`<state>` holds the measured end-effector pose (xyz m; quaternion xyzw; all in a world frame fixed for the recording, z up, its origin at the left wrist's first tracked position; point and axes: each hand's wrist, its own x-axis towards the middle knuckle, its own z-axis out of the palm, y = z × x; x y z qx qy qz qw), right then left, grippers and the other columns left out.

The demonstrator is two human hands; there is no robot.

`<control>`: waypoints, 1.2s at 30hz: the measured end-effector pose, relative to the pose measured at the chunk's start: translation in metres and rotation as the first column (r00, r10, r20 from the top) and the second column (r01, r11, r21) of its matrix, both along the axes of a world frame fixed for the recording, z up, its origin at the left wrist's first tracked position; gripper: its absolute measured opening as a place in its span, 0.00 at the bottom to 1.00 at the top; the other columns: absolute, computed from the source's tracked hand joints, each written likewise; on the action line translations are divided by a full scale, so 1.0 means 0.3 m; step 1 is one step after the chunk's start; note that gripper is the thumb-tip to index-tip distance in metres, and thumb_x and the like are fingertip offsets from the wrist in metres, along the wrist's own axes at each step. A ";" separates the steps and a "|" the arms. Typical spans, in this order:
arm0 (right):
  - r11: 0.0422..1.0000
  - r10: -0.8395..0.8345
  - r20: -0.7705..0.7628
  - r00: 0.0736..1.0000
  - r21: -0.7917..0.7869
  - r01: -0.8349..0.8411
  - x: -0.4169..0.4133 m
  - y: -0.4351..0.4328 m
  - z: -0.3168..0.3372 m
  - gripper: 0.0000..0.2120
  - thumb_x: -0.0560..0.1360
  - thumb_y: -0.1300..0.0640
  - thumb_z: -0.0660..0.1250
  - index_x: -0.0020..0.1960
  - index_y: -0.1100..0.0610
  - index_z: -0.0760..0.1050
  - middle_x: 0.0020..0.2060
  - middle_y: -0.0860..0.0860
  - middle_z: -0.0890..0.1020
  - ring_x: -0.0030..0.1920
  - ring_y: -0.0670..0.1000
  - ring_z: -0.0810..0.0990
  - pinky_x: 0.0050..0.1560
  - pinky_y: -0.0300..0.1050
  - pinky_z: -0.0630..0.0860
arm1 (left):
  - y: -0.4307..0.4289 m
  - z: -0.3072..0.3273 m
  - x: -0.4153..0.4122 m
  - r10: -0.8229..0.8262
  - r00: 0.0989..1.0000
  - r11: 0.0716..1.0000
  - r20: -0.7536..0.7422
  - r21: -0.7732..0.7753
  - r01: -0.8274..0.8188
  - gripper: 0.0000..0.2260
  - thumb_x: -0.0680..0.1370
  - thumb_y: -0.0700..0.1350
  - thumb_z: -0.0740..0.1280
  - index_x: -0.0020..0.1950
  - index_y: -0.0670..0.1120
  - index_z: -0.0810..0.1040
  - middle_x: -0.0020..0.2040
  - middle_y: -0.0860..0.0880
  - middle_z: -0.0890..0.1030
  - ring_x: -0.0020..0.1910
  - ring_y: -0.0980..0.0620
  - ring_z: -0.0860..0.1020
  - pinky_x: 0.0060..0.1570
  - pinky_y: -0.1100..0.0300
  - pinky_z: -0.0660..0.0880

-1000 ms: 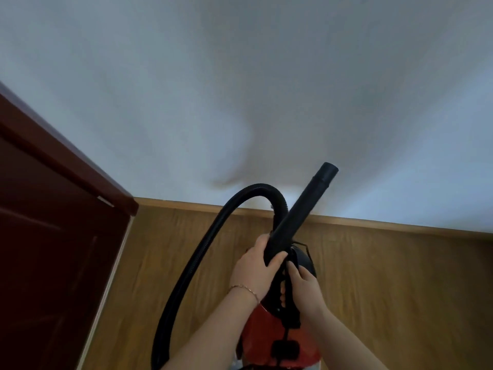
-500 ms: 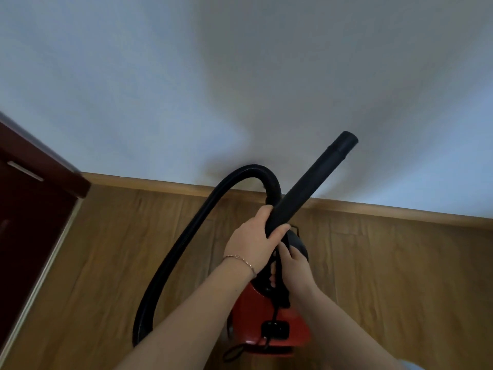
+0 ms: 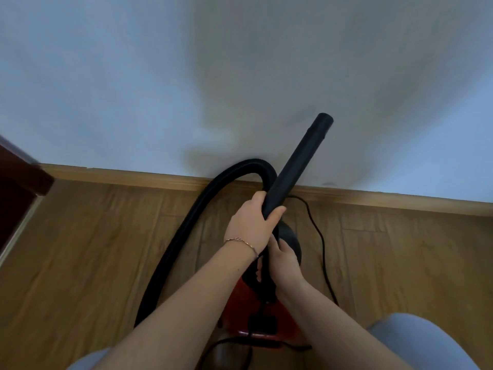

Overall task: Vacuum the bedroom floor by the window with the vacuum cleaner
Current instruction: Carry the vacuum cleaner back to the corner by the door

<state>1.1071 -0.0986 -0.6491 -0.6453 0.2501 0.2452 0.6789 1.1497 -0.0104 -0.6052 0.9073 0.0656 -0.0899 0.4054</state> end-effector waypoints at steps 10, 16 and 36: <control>0.995 0.070 -0.023 0.997 -0.063 -0.071 -0.017 0.032 -0.052 0.17 0.82 0.51 0.52 0.48 0.61 0.72 0.25 0.56 0.74 0.23 0.53 0.71 0.24 0.43 0.69 | -0.027 -0.081 0.021 0.066 0.997 0.991 0.046 0.112 -0.071 0.21 0.77 0.60 0.59 0.67 0.52 0.67 0.55 0.49 0.75 0.51 0.48 0.76 0.45 0.55 0.73; 0.999 0.047 -0.031 0.998 -0.001 -0.047 0.004 0.029 -0.053 0.19 0.82 0.53 0.53 0.40 0.61 0.72 0.24 0.57 0.73 0.23 0.54 0.71 0.25 0.44 0.68 | -0.017 -0.119 0.017 0.056 0.998 0.985 -0.014 0.163 -0.052 0.22 0.78 0.56 0.57 0.70 0.51 0.64 0.60 0.47 0.72 0.60 0.47 0.69 0.56 0.50 0.72; 0.943 0.280 -0.112 0.953 -0.154 -0.295 0.097 -0.039 -0.013 0.16 0.78 0.49 0.60 0.55 0.60 0.75 0.48 0.56 0.82 0.47 0.55 0.82 0.46 0.48 0.79 | 0.064 -0.190 -0.053 0.134 0.984 0.989 0.119 -0.074 -0.125 0.17 0.77 0.48 0.62 0.67 0.53 0.70 0.60 0.50 0.72 0.56 0.54 0.73 0.55 0.57 0.73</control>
